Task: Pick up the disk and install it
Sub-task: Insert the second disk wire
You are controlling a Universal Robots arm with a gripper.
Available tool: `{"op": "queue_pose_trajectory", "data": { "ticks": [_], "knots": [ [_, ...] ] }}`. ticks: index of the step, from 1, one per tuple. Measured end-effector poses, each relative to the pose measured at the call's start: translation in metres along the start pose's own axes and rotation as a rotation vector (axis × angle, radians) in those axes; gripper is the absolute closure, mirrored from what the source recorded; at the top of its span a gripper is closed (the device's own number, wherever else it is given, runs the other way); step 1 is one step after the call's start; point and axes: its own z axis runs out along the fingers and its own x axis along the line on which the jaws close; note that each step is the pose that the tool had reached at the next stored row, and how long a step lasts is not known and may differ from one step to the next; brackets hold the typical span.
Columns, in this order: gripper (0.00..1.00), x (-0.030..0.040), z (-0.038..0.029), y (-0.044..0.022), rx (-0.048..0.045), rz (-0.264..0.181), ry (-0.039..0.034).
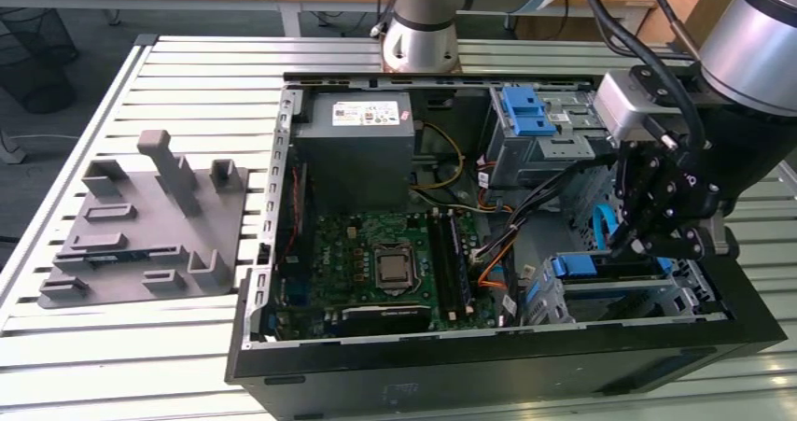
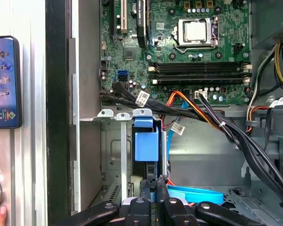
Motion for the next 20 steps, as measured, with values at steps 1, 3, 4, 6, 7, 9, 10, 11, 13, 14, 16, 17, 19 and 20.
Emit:
{"op": "queue_pose_trajectory", "data": {
  "ticks": [1, 3, 4, 6, 7, 9, 10, 11, 13, 14, 16, 17, 19, 20],
  "knots": [
    [0.82, 0.0000, 0.0003, 0.0000, -0.0001, 0.000, 0.0000],
    [0.82, 0.0000, 0.0008, 0.0000, -0.0002, 0.000, -0.0001],
    [0.82, -0.0001, 0.0009, 0.0000, -0.0003, 0.000, -0.0001],
    [0.82, -0.0001, 0.0023, -0.0001, -0.0009, 0.001, -0.0001],
    [0.82, -0.0001, 0.0024, -0.0002, -0.0011, 0.001, 0.0000],
    [0.82, -0.0002, 0.0028, -0.0003, -0.0015, 0.001, -0.0001],
    [0.82, -0.0002, 0.0030, -0.0006, -0.0017, 0.001, -0.0001],
    [0.82, -0.0002, 0.0034, -0.0007, -0.0018, 0.001, -0.0002],
    [0.82, -0.0003, 0.0042, -0.0012, -0.0020, 0.002, -0.0002],
    [0.82, -0.0003, 0.0046, -0.0013, -0.0020, 0.002, 0.0000],
    [0.82, -0.0003, 0.0051, -0.0015, -0.0020, 0.002, 0.0001],
    [0.82, -0.0003, 0.0051, -0.0015, -0.0020, 0.002, 0.0002],
    [0.82, -0.0004, 0.0053, -0.0016, -0.0020, 0.002, 0.0000],
    [0.82, -0.0003, 0.0054, -0.0016, -0.0020, 0.002, 0.0000]
  ]
}}
